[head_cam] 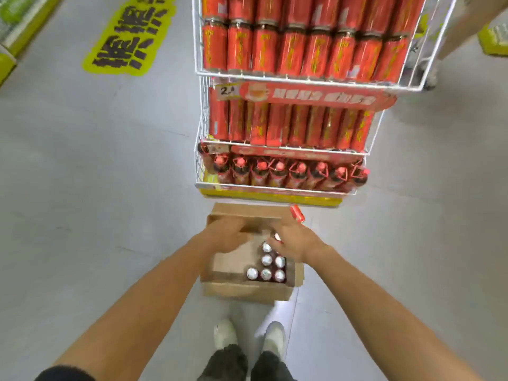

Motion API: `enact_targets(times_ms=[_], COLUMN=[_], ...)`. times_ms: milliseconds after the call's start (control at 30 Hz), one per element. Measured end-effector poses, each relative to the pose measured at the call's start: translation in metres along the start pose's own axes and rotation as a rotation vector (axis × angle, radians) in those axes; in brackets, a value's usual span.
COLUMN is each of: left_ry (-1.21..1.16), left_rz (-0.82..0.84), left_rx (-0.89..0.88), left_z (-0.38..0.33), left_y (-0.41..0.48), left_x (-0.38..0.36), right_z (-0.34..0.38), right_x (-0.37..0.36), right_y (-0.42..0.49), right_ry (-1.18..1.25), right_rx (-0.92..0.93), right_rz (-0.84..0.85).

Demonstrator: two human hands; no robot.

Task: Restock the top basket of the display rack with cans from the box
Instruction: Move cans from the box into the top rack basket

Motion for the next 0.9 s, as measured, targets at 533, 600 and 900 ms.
enact_targets(times_ms=[533,600,900], left_ry=[-0.141,-0.193,-0.473], left_rz=[0.140,0.171,0.278], left_rx=[0.132,0.142,0.188], left_z=[0.269,0.290,0.317], left_y=[0.237,0.255,0.284], left_x=[-0.379,-0.414,-0.480], right_z=[-0.099,-0.103,-0.122], right_x=[-0.374,-0.399,-0.451], right_y=[0.316,0.343,0.387], right_ry=[-0.060,-0.093,-0.158], right_rx=[-0.011,0.008,0.007], right_rz=[0.018,0.011,0.047])
Point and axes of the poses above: each hand's wrist, its own y-axis towards the middle knuckle, its own x-axis out of the back of the hand, z = x × y, the point moved 4 cm from there along y, towards the middle knuckle, and after that the axes turned 14 degrees about -x, right-handed, at the moved point
